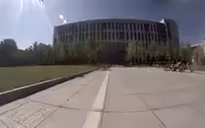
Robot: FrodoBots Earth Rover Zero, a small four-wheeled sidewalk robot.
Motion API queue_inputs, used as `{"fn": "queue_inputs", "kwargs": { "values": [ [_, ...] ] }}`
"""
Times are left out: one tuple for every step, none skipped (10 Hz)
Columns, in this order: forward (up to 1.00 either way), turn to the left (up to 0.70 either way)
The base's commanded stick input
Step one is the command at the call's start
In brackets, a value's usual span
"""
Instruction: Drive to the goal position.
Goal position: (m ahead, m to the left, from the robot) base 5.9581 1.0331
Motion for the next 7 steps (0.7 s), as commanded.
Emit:
{"fn": "queue_inputs", "kwargs": {
  "values": [
    [-0.04,0.04],
    [-0.04,0.04],
    [-0.04,0.04],
    [-0.04,0.04],
    [-0.04,0.04],
    [-0.04,0.04],
    [-0.04,0.04]
  ]
}}
